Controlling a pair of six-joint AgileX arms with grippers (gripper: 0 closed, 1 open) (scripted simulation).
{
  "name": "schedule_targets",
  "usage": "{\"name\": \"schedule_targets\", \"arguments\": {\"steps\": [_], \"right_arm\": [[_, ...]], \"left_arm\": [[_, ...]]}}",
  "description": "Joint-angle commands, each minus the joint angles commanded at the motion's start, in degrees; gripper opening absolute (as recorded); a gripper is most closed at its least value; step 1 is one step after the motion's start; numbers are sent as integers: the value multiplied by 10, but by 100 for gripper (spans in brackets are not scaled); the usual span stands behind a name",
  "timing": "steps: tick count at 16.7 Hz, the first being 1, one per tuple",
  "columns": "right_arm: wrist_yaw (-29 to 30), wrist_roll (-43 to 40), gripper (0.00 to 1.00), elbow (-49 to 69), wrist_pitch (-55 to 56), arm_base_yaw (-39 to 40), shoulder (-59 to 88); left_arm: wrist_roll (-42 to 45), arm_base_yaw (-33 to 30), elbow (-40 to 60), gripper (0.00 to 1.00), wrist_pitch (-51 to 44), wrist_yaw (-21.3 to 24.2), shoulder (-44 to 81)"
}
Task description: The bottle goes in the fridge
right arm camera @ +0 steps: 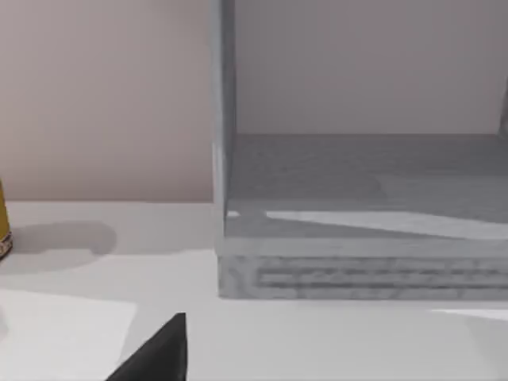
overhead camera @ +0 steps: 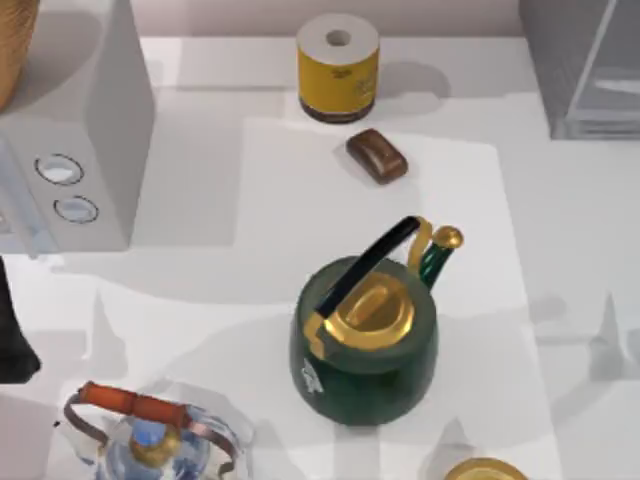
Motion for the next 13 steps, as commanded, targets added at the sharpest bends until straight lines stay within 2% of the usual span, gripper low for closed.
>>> {"name": "schedule_targets", "arguments": {"steps": [3,6,9,13], "right_arm": [[-5,-6,100,3,-3,-5,6],[-47,-60,100,29,-29,-42,58],[-123,-169,100,74,-73,-103,165],[-259,-391,100,148,-150,-201,379]], "left_arm": [[0,0,0,100,0,0,0],[0,0,0,100,0,0,0],[0,0,0,100,0,0,0],[0,0,0,100,0,0,0]]}}
